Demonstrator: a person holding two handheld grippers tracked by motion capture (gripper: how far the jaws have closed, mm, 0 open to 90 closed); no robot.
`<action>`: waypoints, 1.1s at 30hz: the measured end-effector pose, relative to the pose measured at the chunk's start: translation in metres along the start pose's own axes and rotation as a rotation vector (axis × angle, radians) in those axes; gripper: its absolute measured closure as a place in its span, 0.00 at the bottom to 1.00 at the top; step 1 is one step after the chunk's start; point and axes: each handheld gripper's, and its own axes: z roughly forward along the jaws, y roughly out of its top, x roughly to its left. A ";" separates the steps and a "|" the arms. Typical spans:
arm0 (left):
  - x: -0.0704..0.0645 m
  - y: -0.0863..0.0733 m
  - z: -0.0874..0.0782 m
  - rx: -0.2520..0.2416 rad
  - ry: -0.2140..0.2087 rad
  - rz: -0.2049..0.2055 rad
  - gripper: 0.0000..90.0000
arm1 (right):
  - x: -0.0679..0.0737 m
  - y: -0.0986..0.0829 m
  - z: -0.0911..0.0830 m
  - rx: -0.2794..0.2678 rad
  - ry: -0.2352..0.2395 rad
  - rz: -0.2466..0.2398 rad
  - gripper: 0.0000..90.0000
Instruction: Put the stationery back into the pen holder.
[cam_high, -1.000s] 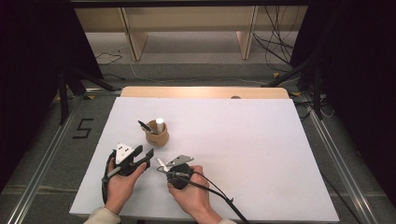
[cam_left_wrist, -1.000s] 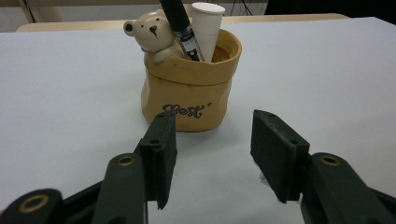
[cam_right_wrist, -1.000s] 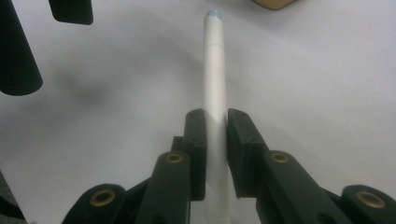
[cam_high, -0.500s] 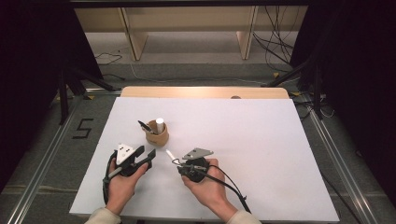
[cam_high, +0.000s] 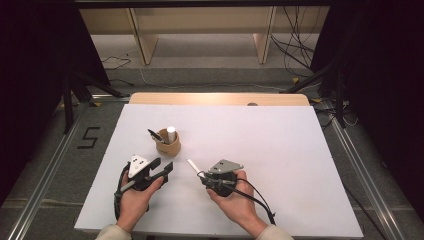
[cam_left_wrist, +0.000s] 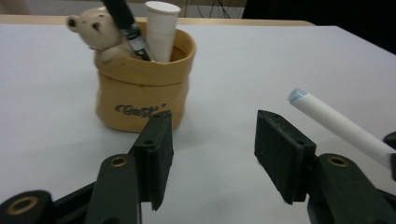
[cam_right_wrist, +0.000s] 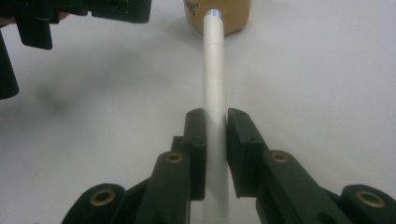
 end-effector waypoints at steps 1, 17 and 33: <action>-0.002 0.000 0.000 0.004 -0.013 -0.002 0.51 | 0.000 -0.001 -0.001 -0.009 0.000 -0.001 0.88; -0.040 0.003 0.018 0.011 -0.165 -0.084 0.44 | -0.001 -0.011 -0.005 -0.054 0.005 -0.012 0.88; -0.056 0.004 0.028 0.026 -0.213 -0.120 0.46 | -0.001 -0.013 -0.008 -0.086 0.001 -0.026 0.88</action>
